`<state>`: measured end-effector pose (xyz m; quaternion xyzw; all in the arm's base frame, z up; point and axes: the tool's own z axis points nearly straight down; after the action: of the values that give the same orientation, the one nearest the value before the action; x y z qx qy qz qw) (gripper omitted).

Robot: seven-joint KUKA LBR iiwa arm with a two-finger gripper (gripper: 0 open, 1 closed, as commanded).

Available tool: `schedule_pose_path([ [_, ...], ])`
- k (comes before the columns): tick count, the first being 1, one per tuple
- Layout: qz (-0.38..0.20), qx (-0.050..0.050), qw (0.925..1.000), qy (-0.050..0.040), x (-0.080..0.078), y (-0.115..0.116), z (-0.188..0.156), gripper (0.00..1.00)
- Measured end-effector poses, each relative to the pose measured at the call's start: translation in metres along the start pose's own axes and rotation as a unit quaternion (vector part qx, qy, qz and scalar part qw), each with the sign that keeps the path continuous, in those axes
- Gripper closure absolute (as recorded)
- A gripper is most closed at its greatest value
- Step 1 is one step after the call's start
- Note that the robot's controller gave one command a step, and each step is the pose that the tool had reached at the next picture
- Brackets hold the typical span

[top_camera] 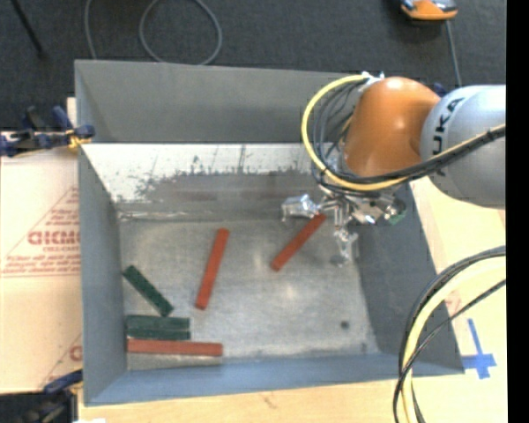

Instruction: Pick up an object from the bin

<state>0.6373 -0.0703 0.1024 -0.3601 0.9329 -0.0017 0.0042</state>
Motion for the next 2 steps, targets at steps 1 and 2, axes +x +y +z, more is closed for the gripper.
schedule_pose_path([
  [1, -0.056, 0.000, 0.9984, -0.0001, -0.017, 0.006, -0.014, 0.00],
  [2, -0.201, 0.000, 0.9796, 0.0001, -0.012, 0.000, 0.030, 0.00],
])
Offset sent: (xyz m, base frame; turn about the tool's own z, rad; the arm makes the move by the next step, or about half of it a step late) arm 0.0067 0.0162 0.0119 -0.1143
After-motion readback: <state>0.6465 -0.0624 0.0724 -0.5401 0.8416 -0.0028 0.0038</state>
